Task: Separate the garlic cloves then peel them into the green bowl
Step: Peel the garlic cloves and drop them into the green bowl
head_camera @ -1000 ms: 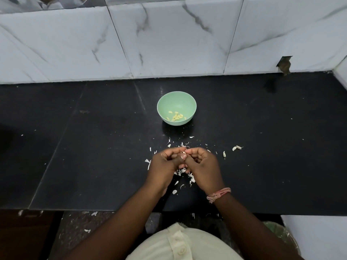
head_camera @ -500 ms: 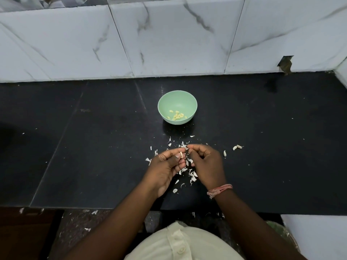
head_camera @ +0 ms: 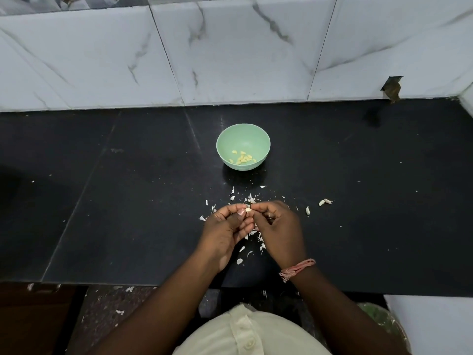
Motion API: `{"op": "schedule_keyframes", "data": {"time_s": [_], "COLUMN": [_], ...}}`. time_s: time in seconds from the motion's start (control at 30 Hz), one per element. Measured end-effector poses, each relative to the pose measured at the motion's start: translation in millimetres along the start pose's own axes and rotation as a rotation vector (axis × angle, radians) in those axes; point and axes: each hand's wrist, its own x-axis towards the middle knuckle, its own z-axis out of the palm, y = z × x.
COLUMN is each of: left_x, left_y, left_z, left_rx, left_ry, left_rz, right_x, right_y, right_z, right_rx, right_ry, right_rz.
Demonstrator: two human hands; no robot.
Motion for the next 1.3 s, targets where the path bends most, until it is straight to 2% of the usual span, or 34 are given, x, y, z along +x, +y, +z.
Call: {"op": "schedule_keyframes", "data": {"time_s": [0.23, 0.37, 0.53, 0.77, 0.97, 1.17, 1.3], "left_x": [0.9, -3.9, -6.5, -10.5, -8.9, -6.6, -3.0], "left_y": [2.0, 5.1, 0.3, -0.7, -0.8, 2.9, 6.6], "left_z": [1.0, 6.4, 9.2, 10.0, 7.2, 3.3, 2.3], "left_rx": [0.16, 0.249, 0.344, 0.396, 0.35, 0.234, 0.221], "left_ry": [0.022, 0.03, 0.083, 0.136, 0.074, -0.083, -0.14], "left_rz": [0.121, 0.22, 0.292, 0.348, 0.331, 0.227, 0.175], "right_x": [3.5, 7.0, 7.5, 5.6, 2.1, 0.2, 1.0], "right_y": [-8.6, -14.8, -17.1, -21.4, -23.8, -27.9, -28.7], "right_z": [0.3, -4.2, -0.9, 5.3, 5.7, -7.1, -15.0], "right_rx": [0.264, 0.363, 0.306, 0.096, 0.047, 0.303, 0.362], "right_ry": [-0.107, -0.09, -0.043, 0.004, -0.007, -0.088, -0.167], "right_rz": [0.196, 0.27, 0.292, 0.215, 0.198, 0.266, 0.26]}}
